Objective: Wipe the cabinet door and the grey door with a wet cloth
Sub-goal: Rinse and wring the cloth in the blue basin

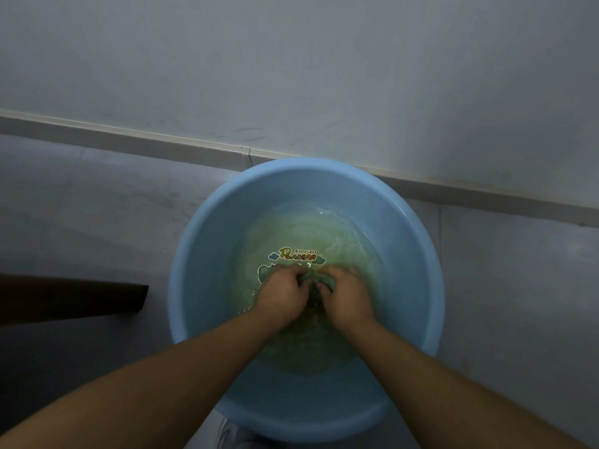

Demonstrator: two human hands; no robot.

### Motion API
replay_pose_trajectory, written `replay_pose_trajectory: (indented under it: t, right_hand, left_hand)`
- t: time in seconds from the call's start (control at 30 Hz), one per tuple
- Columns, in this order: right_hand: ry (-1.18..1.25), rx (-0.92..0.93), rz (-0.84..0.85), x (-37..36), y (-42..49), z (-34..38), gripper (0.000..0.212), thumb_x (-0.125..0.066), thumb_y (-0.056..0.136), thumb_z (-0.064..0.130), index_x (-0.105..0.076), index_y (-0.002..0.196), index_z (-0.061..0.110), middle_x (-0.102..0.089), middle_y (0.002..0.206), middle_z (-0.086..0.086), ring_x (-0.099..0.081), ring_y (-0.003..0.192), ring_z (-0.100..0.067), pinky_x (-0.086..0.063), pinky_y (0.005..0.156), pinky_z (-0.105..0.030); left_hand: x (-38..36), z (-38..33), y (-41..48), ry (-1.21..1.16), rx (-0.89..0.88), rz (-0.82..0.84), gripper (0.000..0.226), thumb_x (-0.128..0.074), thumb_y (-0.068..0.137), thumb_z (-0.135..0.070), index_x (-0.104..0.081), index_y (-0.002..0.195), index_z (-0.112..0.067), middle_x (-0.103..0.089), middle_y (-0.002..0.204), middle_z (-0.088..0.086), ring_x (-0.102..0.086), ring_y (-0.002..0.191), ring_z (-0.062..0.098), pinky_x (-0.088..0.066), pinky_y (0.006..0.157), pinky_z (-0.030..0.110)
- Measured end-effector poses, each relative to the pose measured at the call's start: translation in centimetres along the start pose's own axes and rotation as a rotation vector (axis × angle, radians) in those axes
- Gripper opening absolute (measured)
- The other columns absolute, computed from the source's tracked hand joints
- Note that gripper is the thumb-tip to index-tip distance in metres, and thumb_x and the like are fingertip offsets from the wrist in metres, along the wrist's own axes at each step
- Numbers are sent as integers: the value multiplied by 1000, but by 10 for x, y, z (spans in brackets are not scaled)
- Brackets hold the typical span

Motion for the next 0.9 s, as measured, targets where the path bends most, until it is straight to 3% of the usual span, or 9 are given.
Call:
replay_pose_trajectory:
  t: [0.1,0.17,0.27,0.33,0.4,0.5,0.63,0.73,0.9]
  right_hand:
    - [376,-104,29,3,0,2,12,-64,96,12,-74,102,12,-71,94,-5,-65,90,-21,-49,71,-23]
    - [595,-152,38,11,-5,9,16,-59,100,18,-70,89,15,-64,78,-2,-59,73,-17,-47,57,-23]
    - [714,-115,-5,18,-9,17,27,-55,102,21,-62,76,19,-59,71,-1,-56,68,-17,-45,61,-27]
    - [760,-95,-31,22,-9,21,29,-54,101,24,-62,73,22,-59,72,-6,-57,72,-20,-48,66,-37]
    - [811,-110,-44,27,-8,24,25,-53,99,25,-66,79,22,-62,76,-12,-61,73,-25,-54,63,-43]
    - [830,-133,-90,35,-8,22,19,-53,99,15,-66,86,19,-63,77,-6,-60,63,-20,-50,50,-30]
    - [754,-51,-138,33,-12,26,17,-55,102,22,-68,91,23,-67,85,5,-64,75,-11,-55,69,-34]
    - [668,-18,-200,26,-14,34,28,-51,104,33,-64,86,17,-69,80,3,-64,78,-12,-51,75,-32]
    - [589,16,-233,23,-8,43,37,-44,107,35,-65,86,13,-71,82,-2,-66,82,-20,-54,82,-40]
  left_hand:
    - [4,-5,-6,-294,84,-45,20,-54,102,-22,-58,83,-21,-61,80,0,-60,84,24,-40,64,27]
    - [9,-13,-11,-420,95,-87,19,-49,105,-27,-53,88,-18,-55,77,-2,-52,78,19,-39,61,22]
    - [11,-23,-13,-488,48,-81,19,-46,104,-41,-53,118,-29,-60,89,-7,-60,89,20,-49,84,31]
    - [12,-31,-12,-567,22,-46,22,-47,96,-53,-56,113,-44,-63,93,-5,-63,93,24,-54,92,42]
    - [12,-34,-11,-677,23,11,20,-51,91,-55,-60,102,-40,-66,88,-2,-64,81,26,-57,84,45]
    - [12,-36,-14,-739,22,50,16,-53,104,-36,-59,96,-24,-61,75,1,-57,63,21,-49,61,32]
    - [11,-38,-16,-559,-40,-68,35,-48,106,-41,-50,79,-18,-52,70,-4,-49,69,20,-43,68,38]
    - [11,-44,-14,-488,-82,-137,42,-40,109,-41,-63,88,-13,-68,89,3,-61,89,25,-48,85,39]
    - [14,-48,-18,-452,-108,-183,48,-32,111,-38,-68,92,-13,-73,101,12,-64,99,29,-48,89,39]
Point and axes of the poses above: each hand's wrist, its own y-axis towards the middle knuckle, its own x-axis out of the back of the hand, z = x × y, the point moved 1 cm from there along y, towards the middle knuckle
